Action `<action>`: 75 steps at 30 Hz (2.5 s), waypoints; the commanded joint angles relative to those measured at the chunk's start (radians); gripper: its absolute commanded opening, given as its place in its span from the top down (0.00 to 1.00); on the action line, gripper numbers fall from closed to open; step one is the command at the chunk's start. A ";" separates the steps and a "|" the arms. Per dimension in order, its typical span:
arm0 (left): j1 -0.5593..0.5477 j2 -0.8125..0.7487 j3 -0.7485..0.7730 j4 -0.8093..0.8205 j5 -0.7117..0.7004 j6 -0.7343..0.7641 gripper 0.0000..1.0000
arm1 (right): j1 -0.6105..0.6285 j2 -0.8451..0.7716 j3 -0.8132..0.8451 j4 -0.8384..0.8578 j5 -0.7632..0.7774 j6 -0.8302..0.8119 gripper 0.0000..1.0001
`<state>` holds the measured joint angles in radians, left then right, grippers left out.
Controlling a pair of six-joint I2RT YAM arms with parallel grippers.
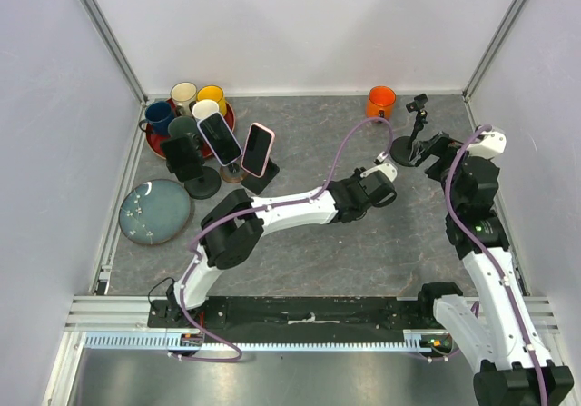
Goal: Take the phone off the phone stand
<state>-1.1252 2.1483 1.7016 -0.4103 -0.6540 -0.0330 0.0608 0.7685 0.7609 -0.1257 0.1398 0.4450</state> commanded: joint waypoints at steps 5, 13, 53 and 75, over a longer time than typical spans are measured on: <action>-0.021 0.041 0.047 0.001 0.044 -0.070 0.55 | 0.022 -0.037 0.080 -0.081 0.072 -0.042 0.02; -0.042 0.068 0.052 -0.005 0.070 -0.100 0.47 | 0.028 -0.055 0.098 -0.089 0.047 -0.045 0.02; 0.401 -0.919 -0.468 -0.059 0.327 -0.334 0.06 | 0.076 0.124 0.032 0.101 -0.442 -0.054 0.02; 0.739 -1.535 -0.928 0.223 0.054 -0.180 0.04 | 0.522 0.797 0.507 0.162 -0.397 -0.035 0.03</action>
<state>-0.3920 0.6823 0.8066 -0.3367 -0.5243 -0.2626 0.5552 1.4631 1.1206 -0.0128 -0.2733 0.4149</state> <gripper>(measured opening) 0.969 0.979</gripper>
